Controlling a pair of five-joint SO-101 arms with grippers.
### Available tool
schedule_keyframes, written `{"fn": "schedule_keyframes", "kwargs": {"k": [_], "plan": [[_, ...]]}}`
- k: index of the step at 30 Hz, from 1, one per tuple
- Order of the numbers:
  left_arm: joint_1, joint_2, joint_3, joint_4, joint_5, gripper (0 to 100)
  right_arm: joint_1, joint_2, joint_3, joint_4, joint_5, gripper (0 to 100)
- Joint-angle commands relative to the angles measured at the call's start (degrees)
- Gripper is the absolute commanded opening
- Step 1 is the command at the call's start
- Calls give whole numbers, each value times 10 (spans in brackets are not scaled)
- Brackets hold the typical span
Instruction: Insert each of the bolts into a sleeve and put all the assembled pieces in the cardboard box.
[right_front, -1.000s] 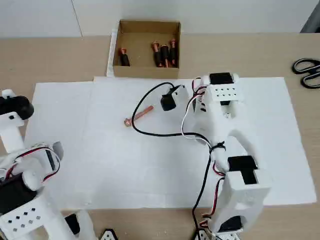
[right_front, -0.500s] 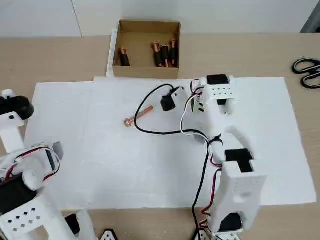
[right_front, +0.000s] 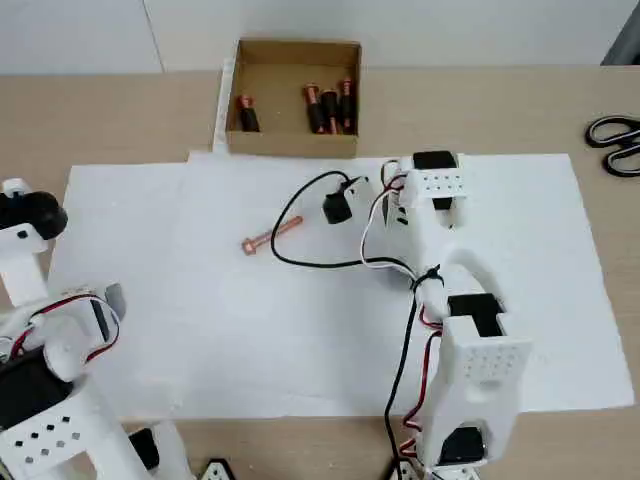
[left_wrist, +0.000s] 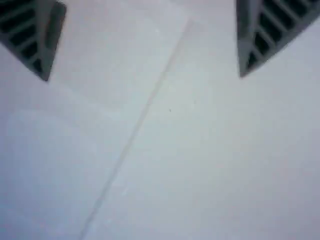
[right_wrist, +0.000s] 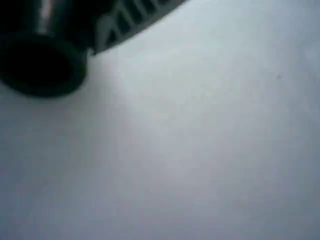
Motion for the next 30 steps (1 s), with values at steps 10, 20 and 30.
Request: {"fn": "schedule_keyframes", "kwargs": {"k": [10,20,30], "plan": [[0,-5,-1,0,-2,233,28,-5,-127,57,-55,28],[4,-3,-3,-1,-2,233,27,-92,-151,59,-275,28],[149,72,-16,-44,-2,233,27,-140,-150,61,-382,28]]}}
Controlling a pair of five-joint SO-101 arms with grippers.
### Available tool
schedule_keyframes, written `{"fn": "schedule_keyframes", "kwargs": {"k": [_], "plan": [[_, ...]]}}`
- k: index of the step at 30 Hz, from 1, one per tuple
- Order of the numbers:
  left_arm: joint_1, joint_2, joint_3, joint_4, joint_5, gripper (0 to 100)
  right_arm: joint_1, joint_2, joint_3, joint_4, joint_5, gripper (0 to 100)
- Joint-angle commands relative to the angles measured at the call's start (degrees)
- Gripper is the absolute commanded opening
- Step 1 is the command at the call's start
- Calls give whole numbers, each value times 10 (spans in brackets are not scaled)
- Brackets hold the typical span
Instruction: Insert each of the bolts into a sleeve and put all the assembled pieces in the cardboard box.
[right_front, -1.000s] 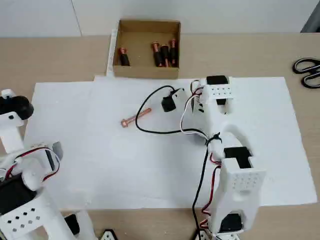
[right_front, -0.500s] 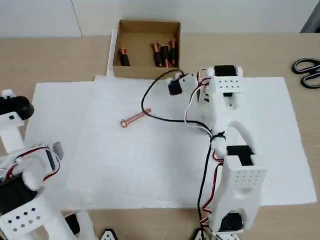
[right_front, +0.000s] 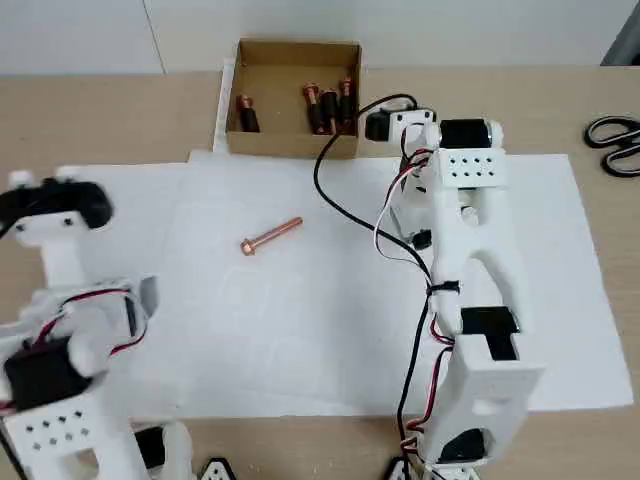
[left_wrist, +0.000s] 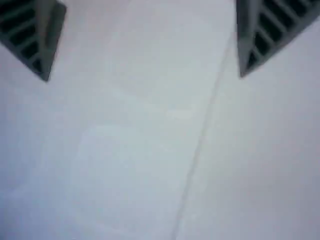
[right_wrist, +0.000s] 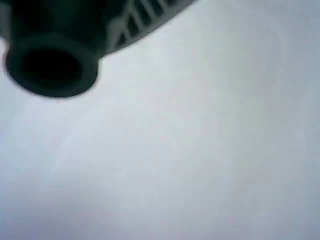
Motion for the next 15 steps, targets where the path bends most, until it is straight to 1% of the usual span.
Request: {"fn": "schedule_keyframes", "kwargs": {"k": [1,4,7,10,12,13,15], "plan": [[32,84,-32,-34,-1,233,4,-51,-27,6,-15,28],[62,211,-107,-27,-1,232,5,-59,-27,7,-15,28],[106,340,-212,8,3,232,7,-64,-27,7,-15,28],[161,454,-327,51,39,232,7,-60,-27,7,-16,28],[195,521,-400,64,42,232,8,-60,-26,7,-16,28],[209,552,-435,65,31,232,8,-60,-26,7,-16,28],[230,610,-496,66,-31,232,8,-60,-26,7,-16,28]]}}
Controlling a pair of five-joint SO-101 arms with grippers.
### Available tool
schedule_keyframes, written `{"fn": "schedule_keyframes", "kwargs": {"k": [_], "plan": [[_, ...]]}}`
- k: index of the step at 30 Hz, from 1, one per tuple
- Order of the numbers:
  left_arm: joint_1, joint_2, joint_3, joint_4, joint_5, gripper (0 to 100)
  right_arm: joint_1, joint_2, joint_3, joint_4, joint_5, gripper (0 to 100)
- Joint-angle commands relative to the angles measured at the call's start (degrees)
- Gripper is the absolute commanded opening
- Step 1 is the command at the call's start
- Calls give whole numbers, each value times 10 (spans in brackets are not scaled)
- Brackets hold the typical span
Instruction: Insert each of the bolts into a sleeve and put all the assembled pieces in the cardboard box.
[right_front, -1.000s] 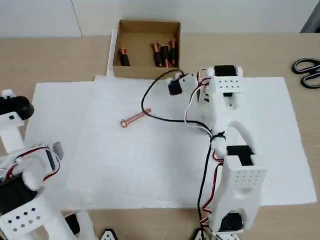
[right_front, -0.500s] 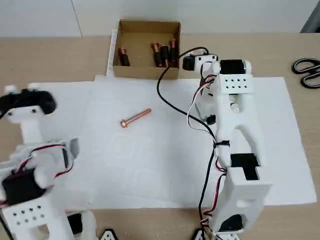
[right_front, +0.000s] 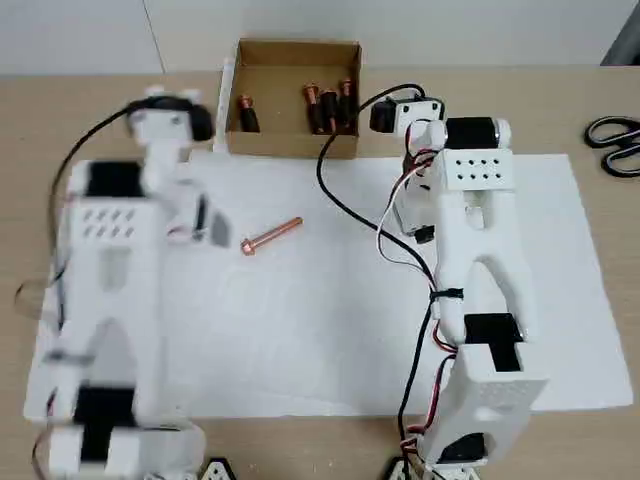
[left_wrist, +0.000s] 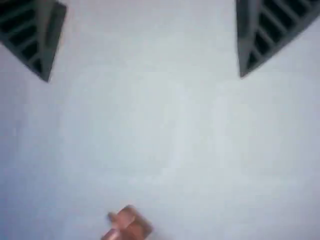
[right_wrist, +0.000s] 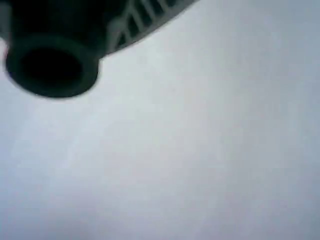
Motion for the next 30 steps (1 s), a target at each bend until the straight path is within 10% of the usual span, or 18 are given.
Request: {"fn": "schedule_keyframes", "kwargs": {"k": [1,9,30], "plan": [[41,97,-131,7,-92,232,4,-36,-26,7,-8,28],[56,275,-252,5,-265,232,4,-36,-26,7,-8,28],[61,480,-420,7,-265,174,4,-36,-26,4,-7,28]]}}
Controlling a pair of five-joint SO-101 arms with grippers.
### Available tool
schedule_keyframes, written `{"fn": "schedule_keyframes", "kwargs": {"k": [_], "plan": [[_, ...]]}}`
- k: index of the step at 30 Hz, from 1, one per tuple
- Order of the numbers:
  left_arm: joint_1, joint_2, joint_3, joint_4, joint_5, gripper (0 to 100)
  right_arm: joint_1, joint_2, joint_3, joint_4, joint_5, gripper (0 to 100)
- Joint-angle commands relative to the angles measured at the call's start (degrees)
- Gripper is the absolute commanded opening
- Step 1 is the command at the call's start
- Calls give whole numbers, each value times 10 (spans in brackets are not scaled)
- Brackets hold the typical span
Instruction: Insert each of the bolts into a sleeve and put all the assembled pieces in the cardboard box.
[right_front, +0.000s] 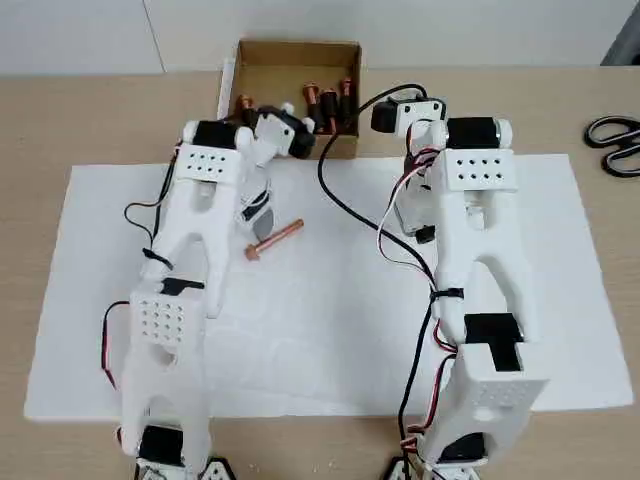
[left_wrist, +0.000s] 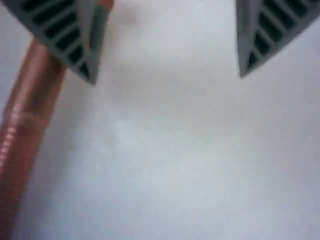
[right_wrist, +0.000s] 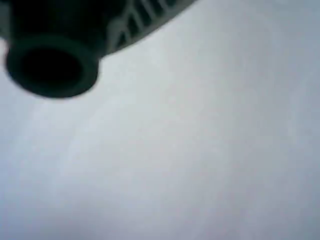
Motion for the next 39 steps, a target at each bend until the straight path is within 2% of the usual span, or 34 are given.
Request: {"fn": "schedule_keyframes", "kwargs": {"k": [1,11,22,39], "plan": [[5,-23,-22,5,-1,174,5,-36,-26,4,-7,28],[11,-118,-15,30,1,175,5,-35,-26,3,-6,28],[46,-136,76,30,-4,175,4,-35,-26,3,-7,28],[45,-136,198,-67,-14,173,3,-35,-26,4,-7,28]]}}
